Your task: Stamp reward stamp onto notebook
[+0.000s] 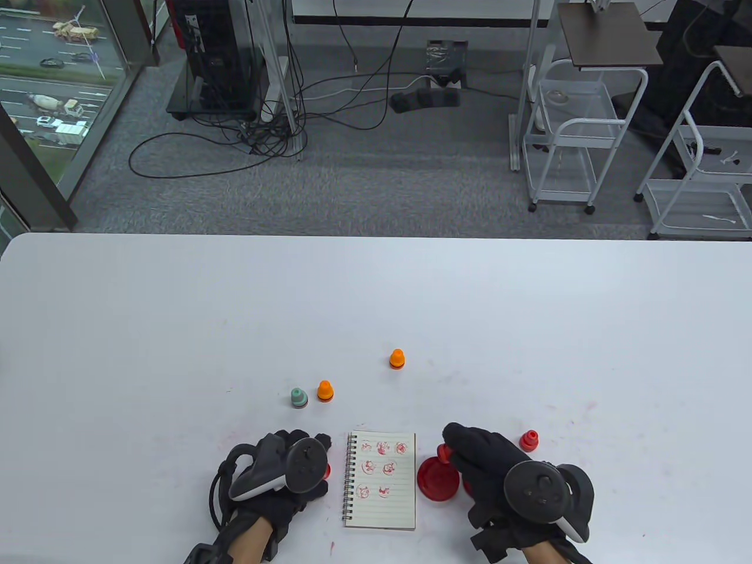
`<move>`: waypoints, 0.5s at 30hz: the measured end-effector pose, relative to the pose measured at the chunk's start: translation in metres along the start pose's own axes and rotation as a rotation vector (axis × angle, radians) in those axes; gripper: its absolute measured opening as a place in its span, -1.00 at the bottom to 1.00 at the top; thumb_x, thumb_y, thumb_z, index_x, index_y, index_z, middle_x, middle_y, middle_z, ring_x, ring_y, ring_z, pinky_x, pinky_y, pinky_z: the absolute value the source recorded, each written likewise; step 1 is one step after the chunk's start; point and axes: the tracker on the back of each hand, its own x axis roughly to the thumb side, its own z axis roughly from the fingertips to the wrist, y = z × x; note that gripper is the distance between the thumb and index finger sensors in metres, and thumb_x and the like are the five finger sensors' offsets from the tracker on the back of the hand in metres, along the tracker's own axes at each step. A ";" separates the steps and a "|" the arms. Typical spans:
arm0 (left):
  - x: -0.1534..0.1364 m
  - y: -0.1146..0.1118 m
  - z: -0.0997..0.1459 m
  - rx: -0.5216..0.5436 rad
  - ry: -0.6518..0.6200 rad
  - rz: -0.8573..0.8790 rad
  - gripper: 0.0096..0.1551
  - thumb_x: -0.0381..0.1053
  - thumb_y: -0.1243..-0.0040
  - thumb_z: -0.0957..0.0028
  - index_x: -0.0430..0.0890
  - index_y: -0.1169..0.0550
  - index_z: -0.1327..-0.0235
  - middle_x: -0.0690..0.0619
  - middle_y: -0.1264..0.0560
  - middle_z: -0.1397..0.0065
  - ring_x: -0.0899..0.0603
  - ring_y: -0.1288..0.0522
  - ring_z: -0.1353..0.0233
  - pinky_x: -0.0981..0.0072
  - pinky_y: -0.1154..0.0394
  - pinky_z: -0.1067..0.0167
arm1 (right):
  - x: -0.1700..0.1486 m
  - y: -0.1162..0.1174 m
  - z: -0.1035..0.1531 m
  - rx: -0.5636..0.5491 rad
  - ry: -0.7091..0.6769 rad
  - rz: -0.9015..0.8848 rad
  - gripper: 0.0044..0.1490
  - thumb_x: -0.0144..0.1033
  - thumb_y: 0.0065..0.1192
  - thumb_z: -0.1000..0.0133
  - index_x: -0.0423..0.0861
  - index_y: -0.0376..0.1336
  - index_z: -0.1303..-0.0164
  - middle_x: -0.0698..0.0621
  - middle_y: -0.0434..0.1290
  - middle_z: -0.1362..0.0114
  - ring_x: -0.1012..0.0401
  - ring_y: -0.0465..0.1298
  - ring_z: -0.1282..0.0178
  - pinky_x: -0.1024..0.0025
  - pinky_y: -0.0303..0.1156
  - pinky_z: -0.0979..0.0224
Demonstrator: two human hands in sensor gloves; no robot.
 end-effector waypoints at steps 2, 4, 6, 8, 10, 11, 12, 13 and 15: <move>0.002 -0.001 -0.001 0.005 0.000 -0.023 -0.09 0.20 -0.27 0.06 -0.01 -0.33 -0.62 -0.20 -0.33 -0.51 -0.38 -0.29 -0.45 -0.34 -0.23 -0.44 | 0.001 0.001 0.000 0.005 -0.006 0.012 -0.45 -0.30 0.40 0.03 0.00 0.44 -0.21 -0.09 0.63 -0.24 0.08 0.66 0.02 0.21 0.63 -0.05; 0.003 0.000 -0.001 0.011 0.002 -0.017 -0.11 0.18 -0.28 0.06 0.00 -0.35 -0.60 -0.21 -0.34 -0.50 -0.38 -0.30 -0.44 -0.34 -0.24 -0.43 | 0.003 0.002 0.000 0.009 -0.018 0.021 -0.46 -0.30 0.40 0.03 0.00 0.44 -0.21 -0.09 0.63 -0.24 0.08 0.67 0.02 0.21 0.63 -0.05; 0.004 -0.001 -0.002 0.035 0.005 0.002 -0.19 0.13 -0.29 0.05 0.02 -0.40 -0.54 -0.20 -0.36 -0.48 -0.39 -0.31 -0.43 -0.35 -0.24 -0.43 | 0.004 0.002 0.000 0.008 -0.024 0.027 -0.45 -0.30 0.40 0.03 0.00 0.44 -0.21 -0.08 0.63 -0.24 0.08 0.66 0.02 0.21 0.63 -0.05; 0.005 0.000 -0.002 0.046 0.001 -0.002 -0.24 0.09 -0.30 0.05 0.01 -0.42 -0.50 -0.19 -0.39 -0.46 -0.39 -0.33 -0.42 -0.34 -0.26 -0.42 | 0.005 0.003 0.001 0.008 -0.026 0.029 -0.45 -0.30 0.40 0.03 0.00 0.44 -0.21 -0.09 0.63 -0.24 0.08 0.66 0.02 0.21 0.63 -0.05; 0.006 -0.001 -0.001 0.047 -0.002 -0.005 -0.25 0.05 -0.29 0.02 -0.01 -0.41 -0.51 -0.18 -0.38 -0.47 -0.39 -0.33 -0.43 -0.33 -0.26 -0.42 | 0.004 0.003 0.001 0.004 -0.028 0.030 -0.46 -0.30 0.40 0.03 0.00 0.44 -0.21 -0.08 0.63 -0.24 0.08 0.67 0.02 0.21 0.63 -0.05; 0.006 0.000 0.001 0.062 -0.003 -0.006 -0.25 0.03 -0.28 0.02 0.00 -0.39 -0.51 -0.18 -0.39 -0.48 -0.39 -0.35 -0.44 -0.33 -0.28 -0.42 | 0.004 0.003 0.001 0.002 -0.029 0.030 -0.46 -0.30 0.40 0.03 0.00 0.44 -0.21 -0.09 0.63 -0.24 0.08 0.66 0.02 0.21 0.63 -0.05; 0.005 0.003 0.004 0.085 -0.011 0.012 -0.25 0.02 -0.27 0.01 0.00 -0.37 -0.52 -0.17 -0.39 -0.52 -0.38 -0.37 -0.46 -0.33 -0.31 -0.41 | 0.004 0.003 0.001 0.001 -0.029 0.030 -0.46 -0.30 0.40 0.03 0.00 0.44 -0.21 -0.09 0.63 -0.24 0.08 0.66 0.02 0.21 0.63 -0.05; 0.005 0.006 0.006 0.110 -0.019 0.059 -0.25 0.00 -0.27 0.00 0.00 -0.35 -0.53 -0.18 -0.38 -0.57 -0.38 -0.39 -0.49 -0.32 -0.33 -0.40 | 0.004 0.003 0.002 0.000 -0.030 0.029 -0.46 -0.30 0.40 0.03 0.00 0.44 -0.21 -0.09 0.63 -0.24 0.08 0.66 0.02 0.21 0.63 -0.05; 0.005 0.013 0.011 0.181 -0.036 0.155 -0.26 -0.06 -0.27 -0.01 0.02 -0.34 -0.53 -0.20 -0.41 -0.56 -0.38 -0.48 -0.45 -0.28 -0.41 -0.35 | 0.005 0.003 0.002 0.001 -0.034 0.028 -0.46 -0.30 0.40 0.03 0.00 0.44 -0.21 -0.09 0.63 -0.24 0.08 0.66 0.02 0.21 0.63 -0.05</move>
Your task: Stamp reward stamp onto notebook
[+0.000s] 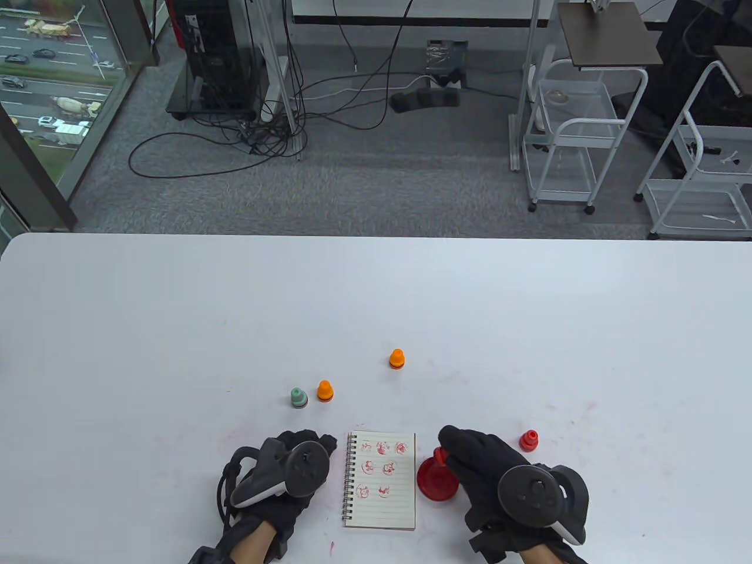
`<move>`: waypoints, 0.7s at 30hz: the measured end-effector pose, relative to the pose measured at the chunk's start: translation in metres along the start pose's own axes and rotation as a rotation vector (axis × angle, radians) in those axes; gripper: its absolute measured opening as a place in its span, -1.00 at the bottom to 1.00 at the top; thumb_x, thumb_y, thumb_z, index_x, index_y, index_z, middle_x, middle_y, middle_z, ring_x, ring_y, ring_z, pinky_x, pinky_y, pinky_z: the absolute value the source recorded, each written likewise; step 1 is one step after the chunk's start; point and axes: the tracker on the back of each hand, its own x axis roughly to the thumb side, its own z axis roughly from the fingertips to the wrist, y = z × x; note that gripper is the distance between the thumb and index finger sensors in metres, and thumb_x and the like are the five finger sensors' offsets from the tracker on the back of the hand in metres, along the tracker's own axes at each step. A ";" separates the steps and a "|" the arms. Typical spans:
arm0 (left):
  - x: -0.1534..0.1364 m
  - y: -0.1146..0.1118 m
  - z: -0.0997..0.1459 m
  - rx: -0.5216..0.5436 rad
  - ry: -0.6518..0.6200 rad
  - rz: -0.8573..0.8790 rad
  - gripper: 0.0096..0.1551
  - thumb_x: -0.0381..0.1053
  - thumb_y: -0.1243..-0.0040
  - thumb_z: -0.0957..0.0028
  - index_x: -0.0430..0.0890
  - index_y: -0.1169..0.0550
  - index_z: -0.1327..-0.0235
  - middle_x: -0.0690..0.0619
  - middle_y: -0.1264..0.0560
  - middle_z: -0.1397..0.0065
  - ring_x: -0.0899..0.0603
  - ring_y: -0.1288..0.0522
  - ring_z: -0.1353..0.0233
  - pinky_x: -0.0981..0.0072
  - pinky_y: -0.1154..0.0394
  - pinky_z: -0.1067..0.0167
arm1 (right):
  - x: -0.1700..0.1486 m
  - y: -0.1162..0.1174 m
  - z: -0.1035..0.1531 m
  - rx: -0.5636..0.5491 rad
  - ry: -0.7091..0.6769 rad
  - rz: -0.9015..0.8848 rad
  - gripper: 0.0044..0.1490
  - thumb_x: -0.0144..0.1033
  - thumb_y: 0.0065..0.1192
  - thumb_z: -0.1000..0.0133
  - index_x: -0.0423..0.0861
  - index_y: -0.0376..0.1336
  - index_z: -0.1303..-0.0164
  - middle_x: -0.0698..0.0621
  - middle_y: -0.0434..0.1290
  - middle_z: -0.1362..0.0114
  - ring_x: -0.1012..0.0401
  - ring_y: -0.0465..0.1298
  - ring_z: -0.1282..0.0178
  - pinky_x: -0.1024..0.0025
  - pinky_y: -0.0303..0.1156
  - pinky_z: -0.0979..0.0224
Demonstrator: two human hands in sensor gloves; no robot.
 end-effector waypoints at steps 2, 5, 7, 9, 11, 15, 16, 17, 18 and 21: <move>0.003 0.008 0.004 0.100 -0.053 0.097 -0.27 -0.11 -0.31 0.02 0.00 -0.39 -0.49 -0.16 -0.52 -0.44 -0.27 -0.59 -0.31 -0.13 -0.53 -0.24 | 0.002 0.001 0.000 0.001 -0.009 0.002 -0.46 -0.30 0.40 0.03 0.00 0.44 -0.21 -0.09 0.63 -0.24 0.08 0.66 0.02 0.22 0.63 -0.05; 0.008 0.018 0.008 0.223 -0.102 0.221 -0.30 -0.12 -0.37 0.08 -0.01 -0.47 -0.42 -0.09 -0.56 -0.30 -0.16 -0.61 -0.17 -0.05 -0.56 -0.17 | 0.007 0.002 0.002 -0.003 -0.030 0.002 -0.45 -0.30 0.40 0.03 0.00 0.43 -0.21 -0.08 0.63 -0.25 0.09 0.67 0.02 0.22 0.64 -0.05; 0.012 0.021 0.010 0.228 -0.127 0.281 -0.29 -0.10 -0.38 0.08 -0.03 -0.47 -0.43 -0.10 -0.58 -0.26 -0.13 -0.62 -0.13 -0.05 -0.57 -0.15 | 0.011 0.003 0.002 -0.011 -0.047 -0.006 -0.45 -0.30 0.39 0.03 0.01 0.43 -0.21 -0.07 0.62 -0.25 0.09 0.66 0.01 0.22 0.63 -0.06; 0.016 0.021 0.011 0.234 -0.147 0.317 -0.25 -0.07 -0.38 0.08 -0.07 -0.45 -0.46 -0.09 -0.59 -0.24 -0.12 -0.63 -0.11 -0.04 -0.57 -0.15 | 0.016 0.003 0.003 -0.021 -0.066 -0.032 -0.45 -0.30 0.39 0.02 0.01 0.42 -0.22 -0.07 0.61 -0.26 0.09 0.66 0.00 0.23 0.63 -0.07; 0.022 0.021 0.011 0.225 -0.177 0.336 -0.20 -0.07 -0.38 0.08 -0.15 -0.42 -0.51 -0.08 -0.58 -0.23 -0.11 -0.62 -0.12 -0.05 -0.57 -0.16 | 0.023 0.005 0.004 -0.031 -0.085 -0.086 -0.44 -0.31 0.39 0.02 0.01 0.41 -0.23 -0.07 0.60 -0.28 0.09 0.65 -0.01 0.22 0.63 -0.08; 0.032 0.021 0.010 0.207 -0.222 0.378 -0.22 -0.05 -0.40 0.11 -0.21 -0.47 -0.44 -0.07 -0.60 -0.18 -0.10 -0.63 -0.08 -0.07 -0.57 -0.15 | 0.034 0.009 0.005 -0.027 -0.098 -0.167 -0.41 -0.32 0.39 0.02 -0.02 0.38 -0.27 -0.08 0.59 -0.29 0.08 0.64 -0.03 0.21 0.63 -0.10; 0.033 0.020 0.011 0.208 -0.228 0.379 -0.21 -0.02 -0.41 0.14 -0.22 -0.49 -0.40 -0.05 -0.61 -0.14 -0.09 -0.63 -0.06 -0.07 -0.58 -0.15 | 0.036 0.009 0.005 -0.033 -0.104 -0.177 -0.41 -0.32 0.40 0.03 -0.03 0.39 -0.26 -0.09 0.60 -0.28 0.08 0.66 -0.02 0.21 0.64 -0.08; 0.036 0.020 0.011 0.214 -0.240 0.371 -0.20 0.02 -0.43 0.17 -0.23 -0.51 -0.37 -0.02 -0.62 -0.11 -0.08 -0.63 -0.04 -0.06 -0.59 -0.14 | 0.040 0.010 0.005 -0.036 -0.115 -0.180 -0.40 -0.32 0.40 0.04 -0.04 0.39 -0.26 -0.09 0.60 -0.27 0.08 0.66 -0.01 0.22 0.65 -0.07; 0.038 0.020 0.011 0.214 -0.245 0.362 -0.19 0.06 -0.43 0.21 -0.23 -0.53 -0.33 -0.01 -0.63 -0.08 -0.07 -0.64 -0.02 -0.07 -0.59 -0.13 | 0.042 0.011 0.006 -0.042 -0.123 -0.182 -0.40 -0.31 0.41 0.04 -0.05 0.39 -0.26 -0.09 0.61 -0.26 0.09 0.67 0.00 0.23 0.66 -0.05; 0.045 0.020 0.012 0.222 -0.275 0.349 -0.17 0.13 -0.43 0.25 -0.23 -0.55 -0.28 0.02 -0.63 -0.03 -0.06 -0.64 0.01 -0.07 -0.59 -0.11 | 0.049 0.015 0.007 -0.036 -0.157 -0.195 -0.39 -0.31 0.42 0.05 -0.05 0.39 -0.25 -0.09 0.62 -0.25 0.11 0.68 0.02 0.24 0.67 -0.04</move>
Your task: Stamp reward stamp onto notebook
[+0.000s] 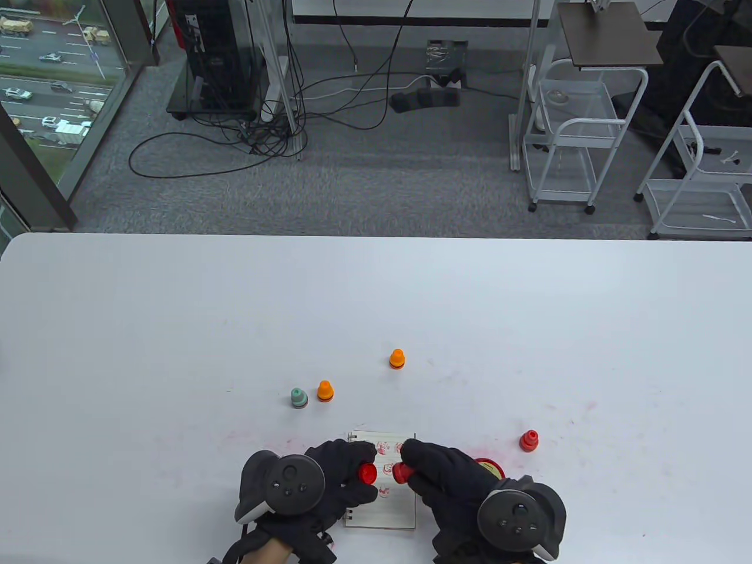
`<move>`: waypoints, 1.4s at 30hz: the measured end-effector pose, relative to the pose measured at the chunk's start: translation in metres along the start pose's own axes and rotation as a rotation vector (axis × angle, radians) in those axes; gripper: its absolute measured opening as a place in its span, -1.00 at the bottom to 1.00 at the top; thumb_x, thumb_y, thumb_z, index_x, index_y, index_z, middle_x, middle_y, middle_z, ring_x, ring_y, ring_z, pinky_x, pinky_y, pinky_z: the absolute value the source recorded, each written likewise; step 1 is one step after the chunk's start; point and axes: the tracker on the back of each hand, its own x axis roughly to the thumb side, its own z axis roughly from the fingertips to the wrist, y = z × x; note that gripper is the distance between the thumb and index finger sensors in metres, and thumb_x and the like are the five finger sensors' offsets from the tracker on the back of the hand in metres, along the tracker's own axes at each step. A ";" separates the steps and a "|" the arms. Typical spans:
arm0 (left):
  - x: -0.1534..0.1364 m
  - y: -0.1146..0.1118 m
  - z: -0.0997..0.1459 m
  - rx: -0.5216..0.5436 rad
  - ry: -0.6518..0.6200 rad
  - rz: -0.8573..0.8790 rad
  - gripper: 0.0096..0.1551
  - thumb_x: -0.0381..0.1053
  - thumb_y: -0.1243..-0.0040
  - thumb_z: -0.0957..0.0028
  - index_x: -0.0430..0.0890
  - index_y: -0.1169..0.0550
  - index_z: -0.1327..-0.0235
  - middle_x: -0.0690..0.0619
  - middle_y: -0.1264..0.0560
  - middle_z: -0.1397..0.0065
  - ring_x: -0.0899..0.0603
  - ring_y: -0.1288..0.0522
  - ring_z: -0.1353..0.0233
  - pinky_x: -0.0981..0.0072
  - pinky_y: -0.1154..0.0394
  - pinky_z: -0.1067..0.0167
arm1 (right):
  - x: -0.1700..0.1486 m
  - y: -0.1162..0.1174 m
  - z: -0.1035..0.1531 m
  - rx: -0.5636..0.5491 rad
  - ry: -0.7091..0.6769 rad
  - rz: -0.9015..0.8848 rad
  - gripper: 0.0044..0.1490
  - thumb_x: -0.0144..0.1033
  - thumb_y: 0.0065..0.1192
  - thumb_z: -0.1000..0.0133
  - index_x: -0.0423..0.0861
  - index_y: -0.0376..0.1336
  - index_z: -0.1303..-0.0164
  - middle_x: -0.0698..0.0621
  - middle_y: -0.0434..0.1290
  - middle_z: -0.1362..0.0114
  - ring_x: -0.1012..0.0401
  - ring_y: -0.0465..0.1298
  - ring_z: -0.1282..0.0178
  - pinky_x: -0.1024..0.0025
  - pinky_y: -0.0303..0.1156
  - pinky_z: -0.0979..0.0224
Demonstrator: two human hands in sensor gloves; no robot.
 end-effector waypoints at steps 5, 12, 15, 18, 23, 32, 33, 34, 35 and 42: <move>0.007 -0.001 0.000 0.001 -0.036 0.024 -0.17 0.16 -0.43 0.28 -0.23 -0.57 -0.24 0.03 -0.64 0.00 -0.06 -0.64 0.03 -0.08 -0.60 -0.11 | 0.008 0.007 0.000 -0.003 -0.039 0.010 -0.40 -0.30 0.41 0.05 -0.04 0.38 -0.25 -0.08 0.61 -0.25 0.11 0.67 0.01 0.24 0.66 -0.05; 0.008 -0.004 -0.001 -0.014 -0.061 0.069 -0.16 0.18 -0.42 0.29 -0.23 -0.58 -0.23 0.03 -0.65 0.01 -0.06 -0.65 0.04 -0.08 -0.60 -0.12 | 0.006 0.012 0.000 0.025 -0.034 0.022 -0.41 -0.29 0.42 0.05 -0.04 0.39 -0.24 -0.08 0.62 -0.24 0.11 0.68 0.03 0.24 0.66 -0.04; 0.008 -0.004 0.000 -0.018 -0.064 0.065 -0.16 0.19 -0.41 0.29 -0.23 -0.58 -0.23 0.03 -0.65 0.01 -0.06 -0.65 0.04 -0.08 -0.60 -0.12 | 0.007 0.012 0.000 0.039 -0.040 0.032 -0.41 -0.28 0.42 0.05 -0.04 0.40 -0.23 -0.07 0.62 -0.24 0.11 0.67 0.03 0.24 0.65 -0.04; 0.008 -0.004 0.000 -0.019 -0.061 0.076 -0.15 0.20 -0.40 0.30 -0.23 -0.59 -0.22 0.03 -0.65 0.02 -0.06 -0.65 0.05 -0.09 -0.60 -0.12 | 0.009 0.013 0.000 0.044 -0.052 0.047 -0.41 -0.28 0.42 0.05 -0.03 0.40 -0.23 -0.07 0.62 -0.23 0.11 0.67 0.03 0.24 0.65 -0.04; 0.008 -0.004 0.000 -0.025 -0.063 0.063 -0.16 0.20 -0.40 0.29 -0.24 -0.59 -0.22 0.02 -0.65 0.02 -0.06 -0.65 0.05 -0.09 -0.60 -0.12 | 0.009 0.013 0.000 0.055 -0.054 0.051 -0.42 -0.28 0.43 0.06 -0.02 0.41 -0.21 -0.06 0.63 -0.23 0.12 0.67 0.03 0.25 0.65 -0.04; 0.009 -0.006 0.000 -0.026 -0.064 0.055 -0.17 0.16 -0.40 0.25 -0.25 -0.57 -0.26 0.01 -0.65 -0.02 -0.07 -0.65 0.02 -0.10 -0.59 -0.14 | 0.009 0.014 -0.001 0.058 -0.042 0.051 -0.42 -0.29 0.43 0.05 -0.03 0.41 -0.21 -0.08 0.63 -0.23 0.12 0.67 0.04 0.25 0.65 -0.03; 0.009 -0.006 0.000 -0.032 -0.057 0.060 -0.15 0.16 -0.38 0.23 -0.25 -0.55 -0.30 0.00 -0.64 -0.06 -0.09 -0.64 -0.02 -0.13 -0.57 -0.17 | 0.009 0.014 0.000 0.053 -0.039 0.052 -0.42 -0.29 0.42 0.05 -0.03 0.40 -0.22 -0.08 0.62 -0.23 0.12 0.67 0.04 0.25 0.65 -0.03; 0.008 -0.007 -0.001 -0.061 -0.042 0.067 -0.08 0.19 -0.36 0.22 -0.25 -0.49 -0.38 -0.03 -0.60 -0.14 -0.12 -0.62 -0.09 -0.20 -0.51 -0.24 | 0.009 0.013 -0.001 0.048 -0.038 0.050 -0.42 -0.29 0.42 0.04 -0.03 0.40 -0.23 -0.07 0.62 -0.24 0.11 0.67 0.03 0.24 0.65 -0.04; 0.008 -0.006 -0.001 -0.087 -0.035 0.066 0.01 0.22 -0.35 0.21 -0.24 -0.41 -0.48 -0.06 -0.55 -0.24 -0.17 -0.58 -0.18 -0.26 -0.44 -0.30 | 0.008 0.012 -0.001 0.044 -0.034 0.048 -0.42 -0.29 0.41 0.04 -0.03 0.40 -0.23 -0.07 0.61 -0.25 0.11 0.66 0.02 0.23 0.64 -0.05; -0.007 0.011 0.008 -0.092 0.016 -0.172 0.11 0.30 -0.27 0.13 -0.18 -0.26 -0.66 -0.26 -0.32 -0.60 -0.40 -0.39 -0.50 -0.39 -0.31 -0.40 | -0.003 -0.018 -0.004 -0.039 0.008 0.074 -0.42 -0.31 0.42 0.04 -0.04 0.40 -0.24 -0.09 0.61 -0.26 0.08 0.65 0.00 0.19 0.62 -0.08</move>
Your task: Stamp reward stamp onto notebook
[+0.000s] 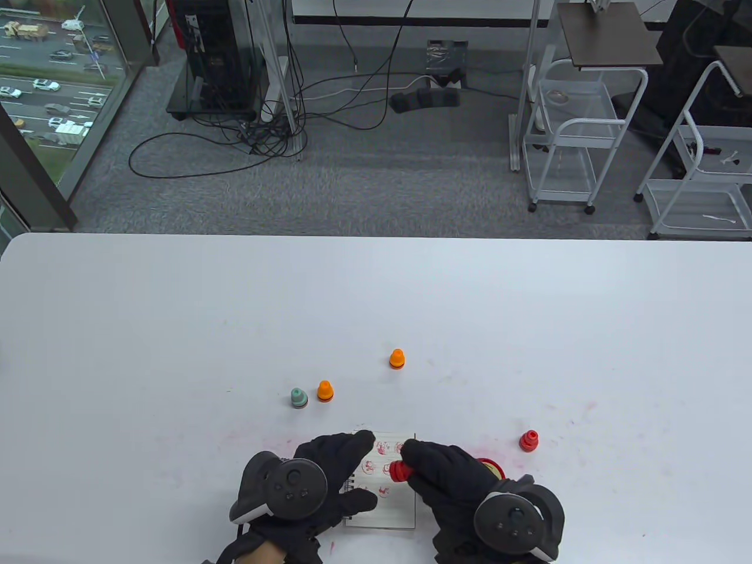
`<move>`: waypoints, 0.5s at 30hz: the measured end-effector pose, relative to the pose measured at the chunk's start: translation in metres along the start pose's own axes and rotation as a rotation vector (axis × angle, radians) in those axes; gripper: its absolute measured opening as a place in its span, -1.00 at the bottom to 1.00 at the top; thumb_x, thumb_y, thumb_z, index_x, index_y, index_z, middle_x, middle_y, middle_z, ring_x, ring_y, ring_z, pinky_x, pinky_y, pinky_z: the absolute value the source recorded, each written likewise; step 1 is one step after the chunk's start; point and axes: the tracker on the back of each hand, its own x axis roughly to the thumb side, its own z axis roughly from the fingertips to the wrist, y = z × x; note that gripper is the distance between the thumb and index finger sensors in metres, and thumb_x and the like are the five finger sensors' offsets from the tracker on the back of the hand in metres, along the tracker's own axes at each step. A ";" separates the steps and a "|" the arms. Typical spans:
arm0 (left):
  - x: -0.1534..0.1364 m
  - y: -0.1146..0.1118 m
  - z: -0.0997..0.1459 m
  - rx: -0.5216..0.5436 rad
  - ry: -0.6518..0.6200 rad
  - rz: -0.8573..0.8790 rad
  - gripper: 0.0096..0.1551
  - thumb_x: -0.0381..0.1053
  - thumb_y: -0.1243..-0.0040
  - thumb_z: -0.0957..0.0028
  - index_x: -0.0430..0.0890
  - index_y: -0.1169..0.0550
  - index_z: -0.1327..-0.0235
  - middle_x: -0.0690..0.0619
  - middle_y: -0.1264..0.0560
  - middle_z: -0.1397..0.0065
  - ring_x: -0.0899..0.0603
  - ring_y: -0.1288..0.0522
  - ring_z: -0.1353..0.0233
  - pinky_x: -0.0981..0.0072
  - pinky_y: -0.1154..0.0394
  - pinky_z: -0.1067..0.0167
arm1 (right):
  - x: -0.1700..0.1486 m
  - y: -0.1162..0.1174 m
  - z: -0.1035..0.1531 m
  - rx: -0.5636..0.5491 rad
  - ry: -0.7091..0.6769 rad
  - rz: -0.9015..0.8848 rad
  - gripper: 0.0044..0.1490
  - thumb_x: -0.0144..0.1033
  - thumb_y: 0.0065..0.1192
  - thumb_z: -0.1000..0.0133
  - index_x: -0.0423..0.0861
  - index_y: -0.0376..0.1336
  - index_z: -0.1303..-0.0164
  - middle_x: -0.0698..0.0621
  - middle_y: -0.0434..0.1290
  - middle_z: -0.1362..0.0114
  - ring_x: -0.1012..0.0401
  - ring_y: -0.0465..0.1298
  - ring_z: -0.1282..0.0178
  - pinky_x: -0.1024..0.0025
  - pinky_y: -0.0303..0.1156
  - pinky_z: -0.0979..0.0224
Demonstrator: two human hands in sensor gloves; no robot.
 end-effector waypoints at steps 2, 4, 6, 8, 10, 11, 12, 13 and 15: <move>-0.006 0.004 0.004 -0.001 0.028 -0.057 0.09 0.35 -0.22 0.09 -0.13 -0.26 -0.69 -0.27 -0.28 -0.65 -0.45 -0.34 -0.55 -0.45 -0.25 -0.42 | -0.005 -0.013 -0.002 -0.029 0.004 0.029 -0.42 -0.32 0.42 0.03 -0.04 0.40 -0.24 -0.09 0.60 -0.26 0.06 0.64 -0.02 0.17 0.61 -0.10; -0.011 0.008 0.007 -0.002 0.053 -0.109 0.08 0.43 -0.13 0.04 -0.06 -0.25 -0.72 -0.26 -0.25 -0.70 -0.49 -0.28 -0.59 -0.54 -0.19 -0.42 | -0.007 -0.028 -0.007 -0.024 -0.003 0.084 -0.43 -0.34 0.42 0.01 -0.04 0.40 -0.25 -0.09 0.59 -0.29 0.03 0.62 -0.07 0.11 0.59 -0.15; -0.018 0.011 0.009 0.010 0.081 -0.138 0.09 0.46 -0.10 0.04 -0.03 -0.24 -0.74 -0.26 -0.22 -0.72 -0.51 -0.24 -0.61 -0.59 -0.15 -0.42 | -0.010 -0.045 -0.011 -0.027 -0.028 0.174 -0.43 -0.34 0.42 0.02 -0.02 0.40 -0.26 -0.08 0.59 -0.30 0.01 0.62 -0.10 0.07 0.57 -0.19; -0.024 0.013 0.010 0.016 0.110 -0.152 0.08 0.46 -0.09 0.02 -0.03 -0.23 -0.75 -0.27 -0.21 -0.73 -0.52 -0.23 -0.62 -0.59 -0.15 -0.42 | -0.017 -0.060 -0.014 -0.019 -0.008 0.263 -0.43 -0.34 0.42 0.01 0.00 0.40 -0.26 -0.05 0.59 -0.32 0.00 0.60 -0.15 0.03 0.55 -0.24; -0.028 0.015 0.011 0.019 0.132 -0.156 0.08 0.46 -0.07 0.02 -0.03 -0.23 -0.75 -0.27 -0.20 -0.73 -0.52 -0.23 -0.61 -0.59 -0.15 -0.42 | -0.033 -0.074 -0.011 -0.039 0.041 0.322 -0.43 -0.35 0.42 0.01 0.02 0.40 -0.26 -0.04 0.58 -0.34 0.00 0.59 -0.18 -0.01 0.53 -0.28; -0.030 0.015 0.012 0.022 0.140 -0.155 0.08 0.46 -0.07 0.02 -0.03 -0.23 -0.74 -0.27 -0.20 -0.73 -0.52 -0.23 -0.61 -0.58 -0.16 -0.42 | -0.045 -0.080 -0.008 -0.055 0.084 0.342 -0.43 -0.37 0.42 0.01 0.02 0.40 -0.26 -0.04 0.57 -0.35 -0.01 0.59 -0.19 -0.01 0.53 -0.29; -0.031 0.016 0.012 0.024 0.145 -0.156 0.07 0.45 -0.07 0.01 -0.03 -0.23 -0.74 -0.27 -0.20 -0.73 -0.51 -0.23 -0.61 -0.58 -0.16 -0.43 | -0.055 -0.082 -0.004 -0.056 0.128 0.351 -0.43 -0.38 0.41 0.00 0.02 0.39 -0.26 -0.05 0.56 -0.36 -0.02 0.57 -0.20 -0.03 0.52 -0.30; -0.032 0.016 0.012 0.026 0.149 -0.159 0.07 0.45 -0.07 0.01 -0.03 -0.23 -0.74 -0.27 -0.20 -0.73 -0.51 -0.23 -0.61 -0.57 -0.16 -0.43 | -0.069 -0.084 0.000 -0.038 0.184 0.371 -0.43 -0.40 0.42 0.00 0.02 0.39 -0.27 -0.06 0.55 -0.38 -0.03 0.56 -0.22 -0.06 0.50 -0.31; -0.033 0.016 0.011 0.026 0.155 -0.165 0.06 0.44 -0.07 0.01 -0.03 -0.23 -0.74 -0.27 -0.19 -0.73 -0.51 -0.22 -0.61 -0.56 -0.16 -0.43 | -0.091 -0.086 0.008 -0.001 0.255 0.441 -0.43 -0.43 0.41 -0.01 0.03 0.39 -0.27 -0.06 0.53 -0.40 -0.04 0.55 -0.24 -0.07 0.49 -0.32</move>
